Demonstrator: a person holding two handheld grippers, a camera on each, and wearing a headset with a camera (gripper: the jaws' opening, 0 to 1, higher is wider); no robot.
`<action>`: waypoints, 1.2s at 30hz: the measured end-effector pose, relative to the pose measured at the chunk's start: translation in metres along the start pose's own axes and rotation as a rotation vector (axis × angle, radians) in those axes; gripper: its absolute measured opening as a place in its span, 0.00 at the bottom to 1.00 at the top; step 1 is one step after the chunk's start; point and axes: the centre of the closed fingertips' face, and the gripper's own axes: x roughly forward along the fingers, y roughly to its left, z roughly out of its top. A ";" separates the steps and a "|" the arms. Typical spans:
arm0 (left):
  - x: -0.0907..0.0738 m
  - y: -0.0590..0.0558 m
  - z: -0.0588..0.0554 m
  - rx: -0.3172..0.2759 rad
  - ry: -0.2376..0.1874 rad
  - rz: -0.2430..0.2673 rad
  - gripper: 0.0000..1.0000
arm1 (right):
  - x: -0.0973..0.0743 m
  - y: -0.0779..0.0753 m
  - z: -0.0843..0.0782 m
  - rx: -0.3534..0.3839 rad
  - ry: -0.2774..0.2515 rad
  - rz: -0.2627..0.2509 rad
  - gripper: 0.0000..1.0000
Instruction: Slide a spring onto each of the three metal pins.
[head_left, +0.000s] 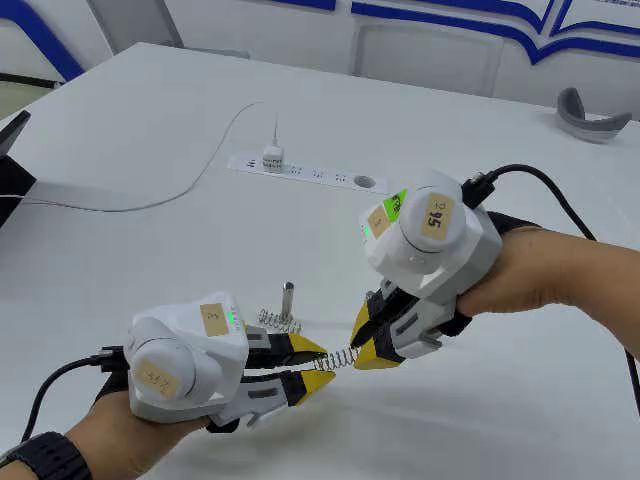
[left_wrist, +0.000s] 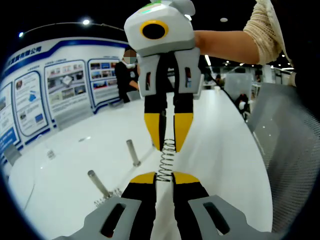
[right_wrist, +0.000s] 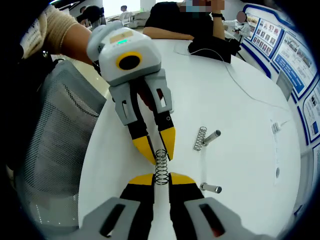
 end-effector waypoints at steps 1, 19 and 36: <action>0.000 0.000 0.000 -0.001 -0.001 -0.001 0.12 | -0.001 0.000 0.001 0.000 -0.002 -0.001 0.12; 0.003 -0.003 0.006 -0.022 -0.021 -0.006 0.11 | -0.008 0.001 0.026 -0.017 -0.049 -0.025 0.12; 0.003 0.001 0.014 -0.045 -0.062 0.000 0.11 | 0.000 -0.002 0.020 0.015 -0.037 -0.021 0.13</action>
